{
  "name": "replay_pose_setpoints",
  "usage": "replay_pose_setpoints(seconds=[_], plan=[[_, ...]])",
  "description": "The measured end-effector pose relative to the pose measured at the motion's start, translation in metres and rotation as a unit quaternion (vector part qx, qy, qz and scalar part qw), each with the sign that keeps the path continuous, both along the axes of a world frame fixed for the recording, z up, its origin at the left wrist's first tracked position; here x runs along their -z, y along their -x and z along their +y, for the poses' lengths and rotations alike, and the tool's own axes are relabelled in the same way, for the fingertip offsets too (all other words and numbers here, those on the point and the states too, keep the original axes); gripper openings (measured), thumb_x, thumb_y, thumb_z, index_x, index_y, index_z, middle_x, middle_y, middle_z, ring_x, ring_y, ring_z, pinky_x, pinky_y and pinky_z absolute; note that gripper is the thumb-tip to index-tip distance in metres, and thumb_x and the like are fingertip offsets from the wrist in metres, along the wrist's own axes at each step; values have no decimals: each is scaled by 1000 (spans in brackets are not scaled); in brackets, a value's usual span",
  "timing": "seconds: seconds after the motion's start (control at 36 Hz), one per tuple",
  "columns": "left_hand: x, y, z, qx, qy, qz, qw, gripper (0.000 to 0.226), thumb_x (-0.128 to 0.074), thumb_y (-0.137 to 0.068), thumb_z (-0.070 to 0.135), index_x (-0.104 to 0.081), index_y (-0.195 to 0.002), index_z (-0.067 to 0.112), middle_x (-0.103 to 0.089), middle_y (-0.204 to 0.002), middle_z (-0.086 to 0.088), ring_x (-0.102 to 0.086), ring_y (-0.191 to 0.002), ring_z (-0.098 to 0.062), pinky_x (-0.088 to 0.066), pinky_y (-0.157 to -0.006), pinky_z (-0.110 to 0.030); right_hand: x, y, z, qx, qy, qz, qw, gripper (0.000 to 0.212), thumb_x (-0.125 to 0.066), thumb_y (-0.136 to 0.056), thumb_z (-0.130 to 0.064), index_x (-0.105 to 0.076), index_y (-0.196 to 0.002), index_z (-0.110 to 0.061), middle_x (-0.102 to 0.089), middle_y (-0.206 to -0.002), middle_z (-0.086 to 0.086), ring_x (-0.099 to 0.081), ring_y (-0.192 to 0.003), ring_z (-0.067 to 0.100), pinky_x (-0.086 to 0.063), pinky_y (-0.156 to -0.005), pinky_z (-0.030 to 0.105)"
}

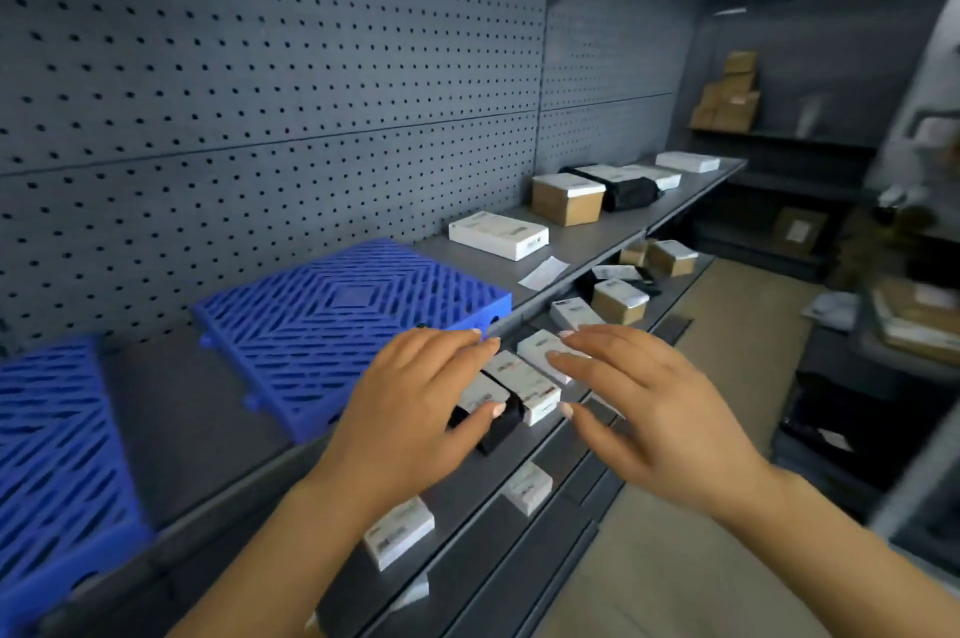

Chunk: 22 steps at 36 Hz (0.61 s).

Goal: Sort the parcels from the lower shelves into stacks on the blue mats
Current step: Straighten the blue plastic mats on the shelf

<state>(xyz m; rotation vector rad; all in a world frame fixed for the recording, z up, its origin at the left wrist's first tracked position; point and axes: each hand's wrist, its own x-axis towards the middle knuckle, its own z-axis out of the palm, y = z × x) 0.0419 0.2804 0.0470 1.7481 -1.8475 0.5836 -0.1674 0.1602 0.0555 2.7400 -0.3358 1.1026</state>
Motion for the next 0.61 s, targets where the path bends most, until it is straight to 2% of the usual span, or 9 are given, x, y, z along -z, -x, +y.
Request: replay_pose_setpoints(seconds=[0.14,0.31,0.44,0.61], plan=[[4,-10,-67,-4,-14,9,1000,51,-47,-87,51,-59,-127,21,-61,-123,7,-51,-112,-11,-40,-99,-31,1,-10,-62,9,0,15,1000,34,-57,-92,-32,-65,-119,-14,-63,-121,4,-56,-117,23,-47,-95,37],[7,-17,-128,-9,-38,4,999,51,-45,-86,51,-57,-127,23,-61,-124,8,-56,-112,-13,-42,-97,-32,8,-17,-127,15,-17,26,999,35,-57,-90,-31,-65,-121,-15,-62,-122,3,-56,-117,23,-48,-94,37],[10,-21,-168,-21,-38,-9,999,50,-45,-85,51,-59,-125,23,-62,-119,10,-50,-110,-6,-42,-94,-28,18,-22,-180,3,-24,30,999,36,-53,-92,-34,-64,-121,-16,-63,-121,2,-57,-115,21,-46,-96,32],[18,-24,-212,-85,-34,-9,996,46,-47,-85,49,-64,-119,24,-64,-117,9,-48,-108,-5,-43,-94,-26,29,-36,-258,-46,-29,35,998,36,-49,-94,-35,-64,-121,-16,-62,-120,1,-56,-113,19,-40,-98,26]])
